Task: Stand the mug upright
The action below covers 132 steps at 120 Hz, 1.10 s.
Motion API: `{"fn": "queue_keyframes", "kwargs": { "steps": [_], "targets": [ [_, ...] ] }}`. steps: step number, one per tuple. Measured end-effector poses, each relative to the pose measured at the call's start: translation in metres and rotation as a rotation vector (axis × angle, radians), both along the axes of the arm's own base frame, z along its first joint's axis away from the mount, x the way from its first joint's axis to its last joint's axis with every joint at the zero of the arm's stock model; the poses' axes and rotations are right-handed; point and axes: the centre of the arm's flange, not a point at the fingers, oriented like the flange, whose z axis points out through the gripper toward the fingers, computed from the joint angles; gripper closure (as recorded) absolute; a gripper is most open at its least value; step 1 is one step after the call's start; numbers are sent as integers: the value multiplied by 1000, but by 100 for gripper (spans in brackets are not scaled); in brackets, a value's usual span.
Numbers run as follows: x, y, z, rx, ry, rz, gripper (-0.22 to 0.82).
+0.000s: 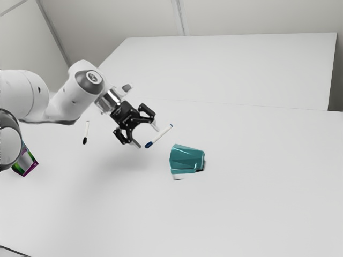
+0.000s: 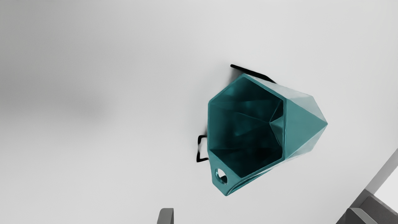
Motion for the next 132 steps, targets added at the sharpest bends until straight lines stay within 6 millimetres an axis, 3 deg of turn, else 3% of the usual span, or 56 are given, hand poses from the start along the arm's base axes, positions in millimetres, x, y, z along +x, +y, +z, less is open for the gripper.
{"fn": "queue_keyframes", "kwargs": {
  "steps": [16,59,92,120,124,132],
  "targets": [
    [8,-4,-20,-40,6,57,0],
    [12,-40,-63,-162,63,131,0],
    [14,-59,-83,-220,92,165,0],
    [17,-76,-83,-223,83,153,0],
    [18,-78,-82,-220,79,152,4],
    [18,-83,-82,-213,75,143,21]
  ]
}}
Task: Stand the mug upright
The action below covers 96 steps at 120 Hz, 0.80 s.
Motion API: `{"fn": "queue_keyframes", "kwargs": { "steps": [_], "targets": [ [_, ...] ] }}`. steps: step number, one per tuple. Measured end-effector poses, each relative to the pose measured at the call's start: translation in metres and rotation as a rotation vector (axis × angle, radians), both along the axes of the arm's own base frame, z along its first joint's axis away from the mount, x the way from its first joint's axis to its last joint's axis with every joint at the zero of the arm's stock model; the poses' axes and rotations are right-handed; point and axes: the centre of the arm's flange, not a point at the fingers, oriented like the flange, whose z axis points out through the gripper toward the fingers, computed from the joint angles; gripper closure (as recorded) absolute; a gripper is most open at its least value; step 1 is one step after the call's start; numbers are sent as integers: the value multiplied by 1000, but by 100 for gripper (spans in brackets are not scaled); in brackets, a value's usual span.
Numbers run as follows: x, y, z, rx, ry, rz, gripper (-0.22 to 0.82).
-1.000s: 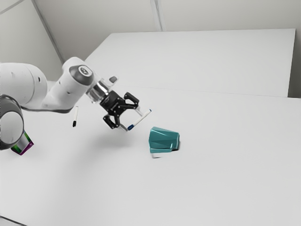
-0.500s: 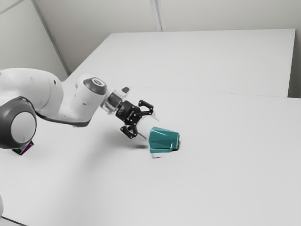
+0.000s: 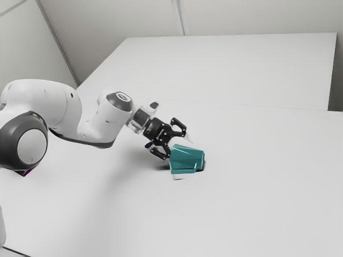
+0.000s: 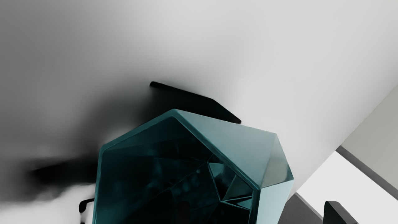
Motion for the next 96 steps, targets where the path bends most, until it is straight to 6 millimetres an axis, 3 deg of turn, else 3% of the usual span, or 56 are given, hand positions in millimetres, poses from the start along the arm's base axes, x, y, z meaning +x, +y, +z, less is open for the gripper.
{"fn": "queue_keyframes", "kwargs": {
  "steps": [16,40,96],
  "targets": [
    [2,-2,2,11,-8,-1,52],
    [6,-7,8,21,-24,-5,68],
    [14,-19,29,82,-81,-49,76]
  ]
}}
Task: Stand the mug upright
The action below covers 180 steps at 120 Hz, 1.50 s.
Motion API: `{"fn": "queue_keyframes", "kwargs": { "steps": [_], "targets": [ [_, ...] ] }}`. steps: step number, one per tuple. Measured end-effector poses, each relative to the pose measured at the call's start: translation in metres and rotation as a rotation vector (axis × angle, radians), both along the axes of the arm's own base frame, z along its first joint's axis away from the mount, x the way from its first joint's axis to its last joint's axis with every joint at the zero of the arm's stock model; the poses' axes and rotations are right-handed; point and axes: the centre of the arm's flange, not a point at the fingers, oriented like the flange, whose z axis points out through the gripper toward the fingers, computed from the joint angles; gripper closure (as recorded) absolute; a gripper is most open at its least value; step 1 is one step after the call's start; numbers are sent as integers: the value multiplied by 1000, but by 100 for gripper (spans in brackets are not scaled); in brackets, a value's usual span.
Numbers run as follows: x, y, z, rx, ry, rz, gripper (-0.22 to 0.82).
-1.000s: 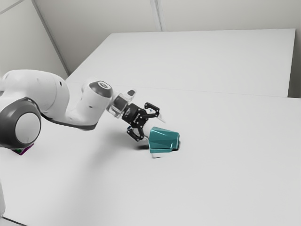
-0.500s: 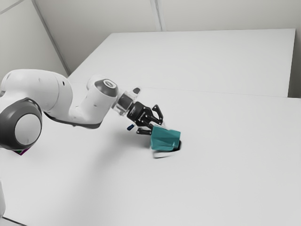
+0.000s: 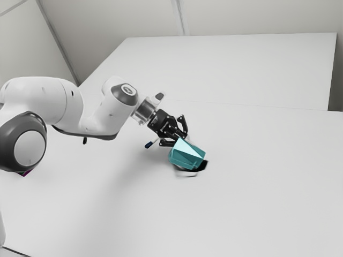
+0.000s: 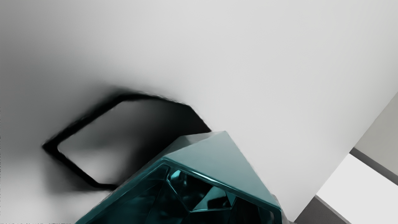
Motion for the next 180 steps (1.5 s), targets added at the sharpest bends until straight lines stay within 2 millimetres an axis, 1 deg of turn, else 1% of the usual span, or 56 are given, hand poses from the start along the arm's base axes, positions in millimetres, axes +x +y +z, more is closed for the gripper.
{"fn": "queue_keyframes", "kwargs": {
  "steps": [8,16,24,49,59,64,85,109,136,163,180],
  "targets": [
    [-1,0,9,30,-19,-22,76],
    [-4,-3,29,97,-60,-80,76],
    [-8,0,49,185,-105,-139,76],
    [-23,24,85,499,-198,-328,76],
    [-32,35,96,607,-224,-382,76],
    [-38,40,99,654,-234,-407,76],
    [-62,51,94,801,-268,-491,77],
    [-73,55,90,859,-300,-519,78],
    [-78,56,78,874,-293,-530,78],
    [-76,56,49,870,-262,-542,78],
    [-74,56,37,868,-254,-544,78]
  ]
}}
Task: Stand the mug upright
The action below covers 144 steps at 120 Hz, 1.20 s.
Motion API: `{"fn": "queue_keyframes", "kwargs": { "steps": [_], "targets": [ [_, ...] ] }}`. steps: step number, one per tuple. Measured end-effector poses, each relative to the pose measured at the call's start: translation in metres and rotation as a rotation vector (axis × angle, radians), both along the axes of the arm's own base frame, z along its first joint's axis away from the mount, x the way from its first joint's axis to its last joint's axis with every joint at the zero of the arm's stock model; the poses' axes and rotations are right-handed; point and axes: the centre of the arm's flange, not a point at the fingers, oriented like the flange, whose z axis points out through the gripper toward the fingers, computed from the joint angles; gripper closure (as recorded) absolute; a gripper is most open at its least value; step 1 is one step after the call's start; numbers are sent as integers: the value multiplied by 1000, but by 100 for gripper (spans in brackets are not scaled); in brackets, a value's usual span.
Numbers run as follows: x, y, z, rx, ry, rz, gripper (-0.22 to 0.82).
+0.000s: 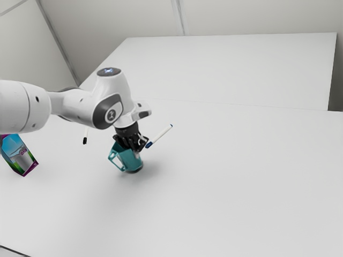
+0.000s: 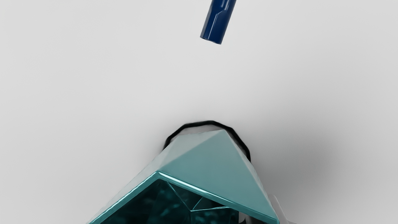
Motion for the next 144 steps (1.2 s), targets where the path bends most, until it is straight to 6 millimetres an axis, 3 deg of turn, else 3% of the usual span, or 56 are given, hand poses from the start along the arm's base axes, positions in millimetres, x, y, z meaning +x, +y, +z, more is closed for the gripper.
{"fn": "queue_keyframes", "kwargs": {
  "steps": [23,44,59,91,130,144],
  "targets": [
    [1,0,-10,1,7,2,78],
    [1,0,-7,-5,8,4,39],
    [0,1,5,-8,-9,2,22],
    [-2,-3,73,-20,-131,-12,6],
    [23,-10,188,-19,-216,-19,1],
    [23,-11,217,-14,-198,-18,1]
  ]
}}
